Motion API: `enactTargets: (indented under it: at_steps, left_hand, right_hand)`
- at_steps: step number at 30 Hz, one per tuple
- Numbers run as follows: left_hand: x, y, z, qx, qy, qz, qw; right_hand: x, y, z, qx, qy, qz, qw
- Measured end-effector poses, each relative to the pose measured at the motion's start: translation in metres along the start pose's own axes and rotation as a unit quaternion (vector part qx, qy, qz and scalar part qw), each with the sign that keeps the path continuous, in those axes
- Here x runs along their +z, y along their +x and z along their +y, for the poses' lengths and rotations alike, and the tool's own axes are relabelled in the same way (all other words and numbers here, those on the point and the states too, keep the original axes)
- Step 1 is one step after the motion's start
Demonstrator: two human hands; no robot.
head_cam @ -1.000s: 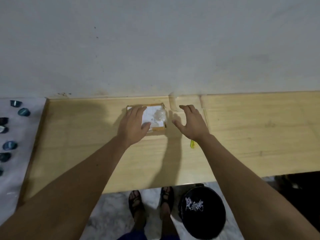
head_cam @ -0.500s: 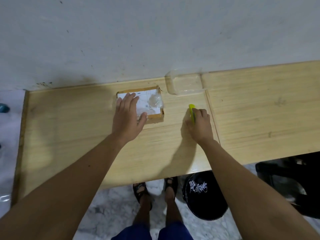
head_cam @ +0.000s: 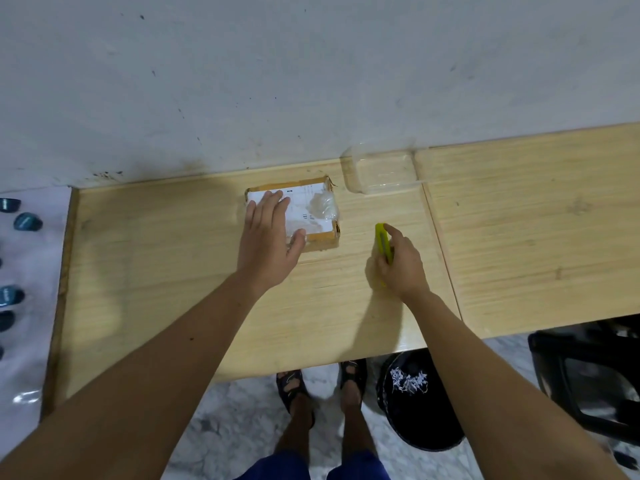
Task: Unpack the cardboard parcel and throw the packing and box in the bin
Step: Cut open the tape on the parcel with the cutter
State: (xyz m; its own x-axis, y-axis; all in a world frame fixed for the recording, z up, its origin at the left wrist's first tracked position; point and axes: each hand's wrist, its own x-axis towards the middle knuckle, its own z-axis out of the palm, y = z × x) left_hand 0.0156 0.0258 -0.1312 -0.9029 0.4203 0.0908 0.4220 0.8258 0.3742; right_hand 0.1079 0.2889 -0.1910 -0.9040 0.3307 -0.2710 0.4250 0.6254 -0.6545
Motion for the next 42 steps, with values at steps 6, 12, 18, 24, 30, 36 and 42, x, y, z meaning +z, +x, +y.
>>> enactTargets:
  at_steps: [6, 12, 18, 24, 30, 36, 42]
  left_hand:
    - [-0.003, 0.002, -0.003, 0.02, 0.036, -0.037, 0.998]
    - [-0.009, 0.024, -0.016, 0.078, 0.058, -0.078, 0.992]
    - [-0.004, 0.03, -0.023, 0.093, 0.12, -0.08, 0.985]
    - [0.002, 0.029, -0.021, 0.072, 0.126, -0.085, 0.986]
    - [0.003, 0.03, -0.022, 0.066, 0.125, -0.101, 0.985]
    - [0.003, 0.03, -0.022, 0.066, 0.135, -0.106, 0.983]
    - [0.006, 0.033, -0.022, 0.061, 0.132, -0.102, 0.984]
  right_hand:
    - [-0.003, -0.009, -0.037, 0.02, 0.209, -0.01, 0.978]
    - [-0.019, -0.008, -0.077, 0.085, 0.431, -0.151, 0.886]
    - [-0.021, -0.009, -0.091, 0.059, 0.361, -0.078, 0.927]
    - [-0.015, -0.004, -0.1, 0.004, 0.214, 0.001, 0.977]
    - [-0.013, 0.002, -0.11, -0.029, 0.134, 0.038, 0.99]
    - [-0.017, 0.006, -0.109, -0.035, 0.114, 0.035, 0.992]
    - [-0.019, 0.008, -0.108, -0.058, 0.09, 0.052, 0.993]
